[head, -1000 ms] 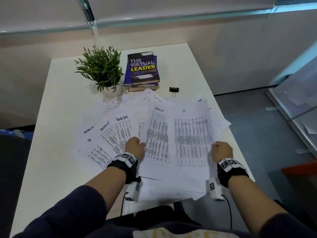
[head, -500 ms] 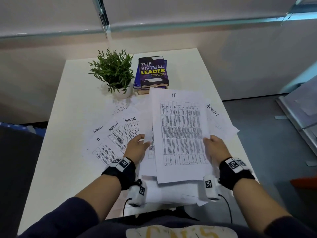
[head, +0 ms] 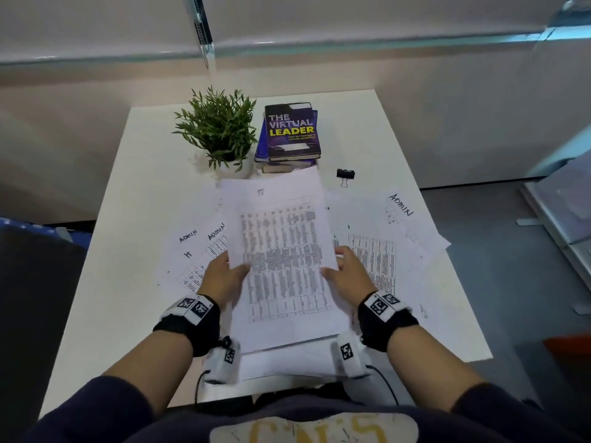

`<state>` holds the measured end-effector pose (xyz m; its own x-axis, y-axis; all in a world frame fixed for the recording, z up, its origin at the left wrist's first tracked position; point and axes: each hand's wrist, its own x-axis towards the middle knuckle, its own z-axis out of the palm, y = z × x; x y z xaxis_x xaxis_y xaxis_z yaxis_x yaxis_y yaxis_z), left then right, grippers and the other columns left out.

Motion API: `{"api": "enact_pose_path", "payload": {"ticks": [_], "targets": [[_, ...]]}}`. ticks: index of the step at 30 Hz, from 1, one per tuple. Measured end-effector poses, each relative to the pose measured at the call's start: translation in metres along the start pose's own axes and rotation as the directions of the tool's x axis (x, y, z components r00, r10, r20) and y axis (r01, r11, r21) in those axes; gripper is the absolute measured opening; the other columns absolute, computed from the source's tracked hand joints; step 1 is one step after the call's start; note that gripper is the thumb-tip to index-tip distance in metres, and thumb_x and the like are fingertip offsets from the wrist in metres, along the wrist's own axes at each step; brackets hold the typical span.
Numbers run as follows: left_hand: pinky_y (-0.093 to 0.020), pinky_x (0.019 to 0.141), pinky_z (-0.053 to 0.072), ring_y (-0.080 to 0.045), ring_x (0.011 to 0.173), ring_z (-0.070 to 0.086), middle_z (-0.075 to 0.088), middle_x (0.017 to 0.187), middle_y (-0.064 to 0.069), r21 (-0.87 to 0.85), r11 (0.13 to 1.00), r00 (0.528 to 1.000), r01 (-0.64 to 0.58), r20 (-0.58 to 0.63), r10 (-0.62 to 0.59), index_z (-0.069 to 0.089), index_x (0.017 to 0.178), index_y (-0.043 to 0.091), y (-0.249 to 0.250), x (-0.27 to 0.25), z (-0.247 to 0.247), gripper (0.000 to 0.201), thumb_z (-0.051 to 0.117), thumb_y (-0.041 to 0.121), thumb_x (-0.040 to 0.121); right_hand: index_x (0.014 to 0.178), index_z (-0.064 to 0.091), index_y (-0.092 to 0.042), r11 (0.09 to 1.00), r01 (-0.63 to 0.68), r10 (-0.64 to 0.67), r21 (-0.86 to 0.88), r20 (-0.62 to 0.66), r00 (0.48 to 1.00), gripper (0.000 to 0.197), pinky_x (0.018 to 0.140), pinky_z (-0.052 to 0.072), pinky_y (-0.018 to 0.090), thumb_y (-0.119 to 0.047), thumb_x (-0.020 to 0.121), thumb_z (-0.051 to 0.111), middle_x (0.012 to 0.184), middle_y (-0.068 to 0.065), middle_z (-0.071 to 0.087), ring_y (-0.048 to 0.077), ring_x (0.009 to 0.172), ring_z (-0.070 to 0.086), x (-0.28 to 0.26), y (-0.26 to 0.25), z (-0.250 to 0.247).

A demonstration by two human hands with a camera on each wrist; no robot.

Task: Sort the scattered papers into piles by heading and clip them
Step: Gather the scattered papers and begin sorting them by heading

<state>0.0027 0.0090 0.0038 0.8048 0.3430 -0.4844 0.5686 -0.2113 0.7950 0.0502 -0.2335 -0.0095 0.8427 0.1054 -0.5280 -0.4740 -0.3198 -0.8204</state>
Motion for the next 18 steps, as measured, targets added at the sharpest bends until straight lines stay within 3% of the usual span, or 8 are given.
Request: {"api": "enact_pose_path", "payload": {"ticks": [2,4,6,9,12,14,16,18], "targets": [[-0.027,0.072,0.045,-0.024,0.089,0.065,0.069,0.105,-0.009,0.042,0.999,0.996,0.003,-0.092,0.001,0.065,0.118,0.009,-0.011,0.005,-0.011,0.024,0.059,0.020,0.097,0.113,0.053,-0.016,0.994,-0.008,0.014,-0.113,0.054,0.998,0.026,0.075,0.054,0.028,-0.013,0.091,0.064,0.103,0.001,0.065,0.017,0.092,0.064,0.004,0.008,0.010],[-0.025,0.063,0.044,-0.020,0.078,0.063,0.067,0.098,-0.010,-0.008,0.999,0.986,0.040,-0.160,-0.041,0.066,0.112,0.009,-0.021,0.005,-0.025,0.020,0.061,0.020,0.096,0.120,0.051,-0.015,0.938,-0.058,0.079,-0.343,0.047,0.996,0.039,0.092,0.051,0.038,-0.026,0.087,0.069,0.114,0.005,0.059,0.023,0.105,0.059,0.012,0.017,0.012],[-0.024,0.061,0.045,-0.016,0.072,0.061,0.066,0.098,-0.011,-0.059,0.994,0.975,0.090,-0.199,-0.100,0.065,0.112,0.009,-0.033,0.007,-0.040,0.020,0.062,0.020,0.096,0.133,0.044,-0.011,0.805,-0.173,0.129,-0.568,-0.118,0.985,0.066,0.100,0.042,0.040,-0.040,0.082,0.074,0.132,0.013,0.046,0.030,0.122,0.047,0.020,0.024,0.010],[-0.030,0.074,0.049,-0.024,0.080,0.063,0.069,0.104,-0.015,-0.058,0.989,0.962,0.138,-0.229,-0.148,0.066,0.111,0.007,-0.053,0.013,-0.055,0.021,0.062,0.020,0.095,0.144,0.028,-0.007,0.742,-0.344,0.178,-0.575,-0.326,0.928,0.093,0.105,0.038,0.047,-0.043,0.076,0.079,0.142,0.020,0.035,0.037,0.132,0.036,0.024,0.027,0.007],[-0.030,0.075,0.047,-0.025,0.081,0.062,0.069,0.104,-0.016,-0.062,0.985,0.957,0.160,-0.236,-0.170,0.065,0.109,0.006,-0.062,0.014,-0.063,0.019,0.062,0.019,0.095,0.146,0.019,-0.005,0.854,-0.331,0.218,-0.401,-0.301,0.928,0.091,0.089,0.050,0.042,-0.021,0.079,0.079,0.136,0.019,0.049,0.035,0.115,0.054,0.032,0.032,0.012],[-0.029,0.074,0.047,-0.024,0.078,0.062,0.069,0.103,-0.015,-0.085,0.983,0.956,0.160,-0.236,-0.176,0.065,0.110,0.007,-0.063,0.013,-0.065,0.017,0.061,0.017,0.096,0.143,0.026,-0.005,0.898,-0.257,0.164,-0.358,-0.270,0.949,0.071,0.072,0.051,0.035,-0.002,0.085,0.066,0.126,0.020,0.057,0.031,0.097,0.061,0.033,0.036,0.016],[-0.027,0.071,0.048,-0.023,0.078,0.062,0.068,0.105,-0.014,-0.107,0.980,0.954,0.166,-0.235,-0.187,0.064,0.114,0.009,-0.063,0.013,-0.066,0.020,0.061,0.016,0.096,0.110,0.050,-0.008,0.906,-0.120,0.011,-0.406,-0.261,0.965,0.031,0.061,0.050,0.032,0.009,0.085,0.052,0.109,0.017,0.061,0.023,0.081,0.059,0.031,0.038,0.018],[-0.026,0.067,0.047,-0.021,0.076,0.063,0.069,0.104,-0.014,-0.112,0.980,0.955,0.166,-0.231,-0.188,0.064,0.116,0.007,-0.065,0.014,-0.068,0.023,0.061,0.016,0.096,0.081,0.051,-0.015,0.897,0.016,-0.124,-0.443,-0.216,0.968,0.028,0.054,0.038,0.020,0.014,0.082,0.048,0.095,0.010,0.060,0.016,0.073,0.053,0.026,0.041,0.020]]}}
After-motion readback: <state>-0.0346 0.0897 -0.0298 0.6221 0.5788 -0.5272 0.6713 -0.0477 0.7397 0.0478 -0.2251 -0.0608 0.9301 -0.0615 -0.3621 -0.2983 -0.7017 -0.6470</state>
